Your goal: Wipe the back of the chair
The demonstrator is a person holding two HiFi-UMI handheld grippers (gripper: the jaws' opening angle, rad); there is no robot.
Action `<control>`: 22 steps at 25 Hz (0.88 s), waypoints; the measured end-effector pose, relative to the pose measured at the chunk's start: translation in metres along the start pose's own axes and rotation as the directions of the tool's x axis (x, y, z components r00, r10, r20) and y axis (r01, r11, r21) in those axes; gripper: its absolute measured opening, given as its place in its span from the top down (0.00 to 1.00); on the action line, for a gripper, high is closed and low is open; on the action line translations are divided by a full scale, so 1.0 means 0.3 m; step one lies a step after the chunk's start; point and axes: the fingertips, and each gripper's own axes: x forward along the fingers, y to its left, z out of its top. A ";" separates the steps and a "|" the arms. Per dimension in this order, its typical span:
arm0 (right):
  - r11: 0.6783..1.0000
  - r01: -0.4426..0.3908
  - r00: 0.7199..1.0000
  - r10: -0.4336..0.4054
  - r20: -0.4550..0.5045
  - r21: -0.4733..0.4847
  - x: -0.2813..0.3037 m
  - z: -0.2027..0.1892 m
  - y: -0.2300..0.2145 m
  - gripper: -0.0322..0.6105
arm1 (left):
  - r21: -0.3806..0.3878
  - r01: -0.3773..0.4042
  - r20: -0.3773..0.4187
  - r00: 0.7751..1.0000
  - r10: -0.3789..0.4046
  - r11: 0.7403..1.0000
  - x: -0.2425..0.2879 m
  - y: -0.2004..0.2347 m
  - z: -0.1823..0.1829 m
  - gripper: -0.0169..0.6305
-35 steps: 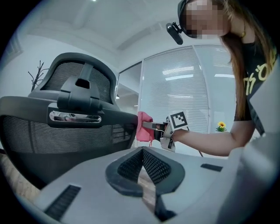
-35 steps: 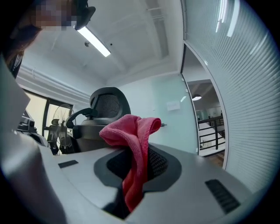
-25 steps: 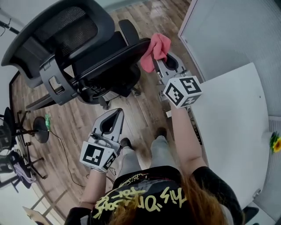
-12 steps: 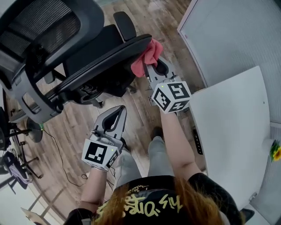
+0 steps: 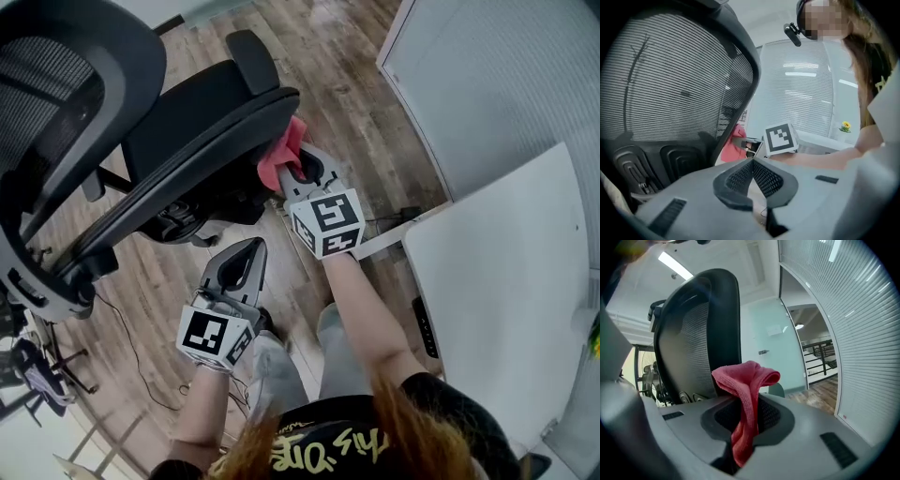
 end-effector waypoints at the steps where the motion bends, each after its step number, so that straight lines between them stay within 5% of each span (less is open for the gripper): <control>1: 1.000 -0.003 1.000 0.003 -0.006 -0.005 0.013 -0.020 0.001 0.85 | 0.004 0.010 0.006 1.000 -0.010 1.000 0.014 -0.005 -0.002 0.98; 16: 0.994 -0.050 0.992 0.037 -0.122 -0.102 0.170 -0.330 -0.002 0.85 | 0.016 -0.014 0.019 1.000 0.014 1.000 0.107 0.039 -0.119 0.98; 22: 0.977 -0.093 0.971 0.046 -0.236 -0.191 0.184 -0.474 0.006 0.85 | -0.020 -0.048 0.041 0.998 0.049 0.999 0.177 0.095 -0.147 0.98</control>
